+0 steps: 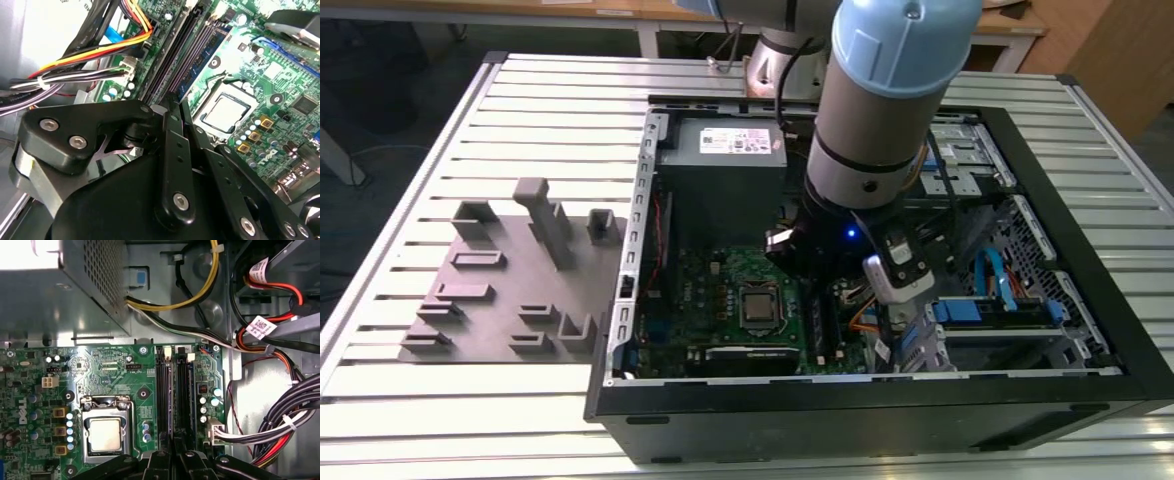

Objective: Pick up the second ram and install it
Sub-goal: 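Insert the second ram into the second slot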

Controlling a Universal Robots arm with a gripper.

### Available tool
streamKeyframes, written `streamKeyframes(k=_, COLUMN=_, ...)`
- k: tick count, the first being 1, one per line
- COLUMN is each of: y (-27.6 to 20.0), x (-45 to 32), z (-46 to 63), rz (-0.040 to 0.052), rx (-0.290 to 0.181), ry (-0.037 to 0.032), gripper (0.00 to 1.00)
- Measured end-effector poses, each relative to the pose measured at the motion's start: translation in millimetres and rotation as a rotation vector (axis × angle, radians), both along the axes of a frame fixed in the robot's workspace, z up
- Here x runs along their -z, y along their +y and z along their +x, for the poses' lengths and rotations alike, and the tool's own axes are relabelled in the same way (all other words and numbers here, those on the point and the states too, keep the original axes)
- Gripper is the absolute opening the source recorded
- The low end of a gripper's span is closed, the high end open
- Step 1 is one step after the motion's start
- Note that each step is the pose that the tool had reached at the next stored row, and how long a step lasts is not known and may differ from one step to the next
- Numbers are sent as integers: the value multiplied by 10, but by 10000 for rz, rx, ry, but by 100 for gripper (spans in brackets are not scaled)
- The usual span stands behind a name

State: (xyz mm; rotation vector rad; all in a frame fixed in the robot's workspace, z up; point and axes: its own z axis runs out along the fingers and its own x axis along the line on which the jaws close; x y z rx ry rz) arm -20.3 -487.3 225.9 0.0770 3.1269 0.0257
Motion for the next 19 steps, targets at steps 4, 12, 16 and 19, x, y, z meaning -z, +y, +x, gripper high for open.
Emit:
streamKeyframes(k=4, y=15, x=1, z=2, rz=-147, rx=-1, ry=1, gripper=14)
streamKeyframes(k=12, y=53, x=11, z=3, rz=-340, rx=-1, ry=2, gripper=14)
streamKeyframes(k=16, y=72, x=22, z=3, rz=-437, rx=-1, ry=4, gripper=14)
streamKeyframes(k=19, y=84, x=33, z=2, rz=-433, rx=-1, ry=2, gripper=14)
